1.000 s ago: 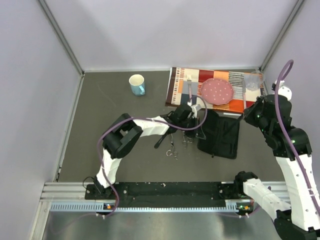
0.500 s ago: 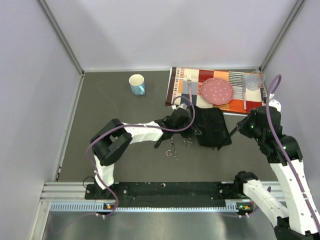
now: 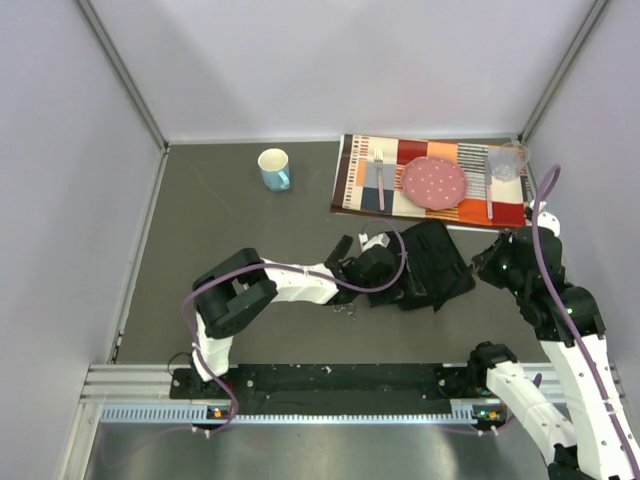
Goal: Sort the hair-cutting tools
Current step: Adjust the hairdressing tool bag at the center of the board.
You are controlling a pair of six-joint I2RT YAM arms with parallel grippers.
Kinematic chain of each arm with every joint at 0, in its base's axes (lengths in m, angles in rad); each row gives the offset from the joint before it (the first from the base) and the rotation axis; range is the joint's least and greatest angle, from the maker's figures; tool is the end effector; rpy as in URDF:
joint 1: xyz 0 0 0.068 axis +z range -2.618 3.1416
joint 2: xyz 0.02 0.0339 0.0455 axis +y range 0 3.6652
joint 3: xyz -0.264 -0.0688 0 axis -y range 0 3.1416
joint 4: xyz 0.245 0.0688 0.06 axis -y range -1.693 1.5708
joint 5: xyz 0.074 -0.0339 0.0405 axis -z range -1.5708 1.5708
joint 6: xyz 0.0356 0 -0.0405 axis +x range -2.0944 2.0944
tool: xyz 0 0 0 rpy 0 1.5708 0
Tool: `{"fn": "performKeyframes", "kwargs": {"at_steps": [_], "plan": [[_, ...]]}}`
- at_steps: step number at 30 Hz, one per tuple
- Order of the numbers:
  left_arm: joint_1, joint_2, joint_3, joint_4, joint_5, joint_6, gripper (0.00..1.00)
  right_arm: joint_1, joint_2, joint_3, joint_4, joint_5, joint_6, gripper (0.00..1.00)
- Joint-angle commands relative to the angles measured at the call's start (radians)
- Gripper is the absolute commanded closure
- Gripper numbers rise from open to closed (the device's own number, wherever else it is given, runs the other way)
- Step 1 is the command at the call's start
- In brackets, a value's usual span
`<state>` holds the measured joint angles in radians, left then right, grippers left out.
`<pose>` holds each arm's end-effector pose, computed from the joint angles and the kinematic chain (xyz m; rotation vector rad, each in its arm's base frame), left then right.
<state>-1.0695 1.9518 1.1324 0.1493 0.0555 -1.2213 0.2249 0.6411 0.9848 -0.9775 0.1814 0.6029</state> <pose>0.1978 -0.3650 0.1525 -0.1608 2.5709 -1.1638 0.1055 0.0175 0.3459 0.5134 2.1445 0.2649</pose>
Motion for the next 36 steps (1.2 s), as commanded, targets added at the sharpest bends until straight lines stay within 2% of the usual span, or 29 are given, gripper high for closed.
{"fn": "performKeyframes", "kwargs": {"at_steps": [1,2,6,7,10,11,17,18,23,24,27,29,32,34,36], "plan": [[0.006,-0.146,-0.057,-0.107,-0.123,0.218,0.01,-0.001,-0.024,0.025,0.002,0.0,-0.031,1.0],[0.008,-0.163,-0.054,-0.123,-0.126,0.332,0.01,-0.001,-0.029,0.02,-0.001,0.003,-0.034,1.0],[0.005,-0.217,0.041,-0.382,-0.241,0.476,0.01,-0.001,-0.066,0.006,0.0,0.01,-0.046,1.0],[0.006,-0.237,0.058,-0.41,-0.309,0.497,0.01,-0.001,-0.076,0.005,0.002,0.009,-0.048,1.0],[0.009,-0.252,0.096,-0.39,-0.344,0.644,0.01,-0.001,-0.08,0.009,-0.001,-0.014,-0.068,1.0],[0.016,-0.245,0.113,-0.369,-0.315,0.749,0.01,-0.001,-0.08,0.014,0.0,-0.023,-0.072,1.0],[0.065,-0.108,0.355,-0.373,-0.221,0.945,0.01,0.001,-0.103,0.063,-0.004,-0.118,-0.098,1.0],[0.092,-0.064,0.421,-0.392,-0.201,0.948,0.01,-0.001,-0.104,0.072,-0.003,-0.135,-0.107,1.0],[0.187,0.056,0.549,-0.367,-0.062,0.982,0.01,-0.001,-0.123,0.109,-0.007,-0.16,-0.141,0.99],[0.218,0.1,0.593,-0.37,0.008,0.987,0.02,-0.001,-0.126,0.11,-0.007,-0.168,-0.144,0.99],[0.259,0.168,0.616,-0.347,0.137,1.029,0.04,0.001,-0.129,0.104,-0.01,-0.2,-0.144,0.98],[0.272,0.194,0.621,-0.334,0.152,1.043,0.05,-0.001,-0.13,0.095,-0.012,-0.203,-0.147,0.98],[0.298,0.245,0.63,-0.317,0.181,1.036,0.14,-0.001,-0.136,0.074,-0.013,-0.186,-0.149,0.98],[0.318,0.288,0.655,-0.317,0.214,1.025,0.31,-0.001,-0.136,0.061,-0.013,-0.184,-0.15,0.98],[0.332,0.317,0.676,-0.318,0.23,1.022,0.4,-0.001,-0.139,0.057,-0.021,-0.16,-0.144,0.98]]}}
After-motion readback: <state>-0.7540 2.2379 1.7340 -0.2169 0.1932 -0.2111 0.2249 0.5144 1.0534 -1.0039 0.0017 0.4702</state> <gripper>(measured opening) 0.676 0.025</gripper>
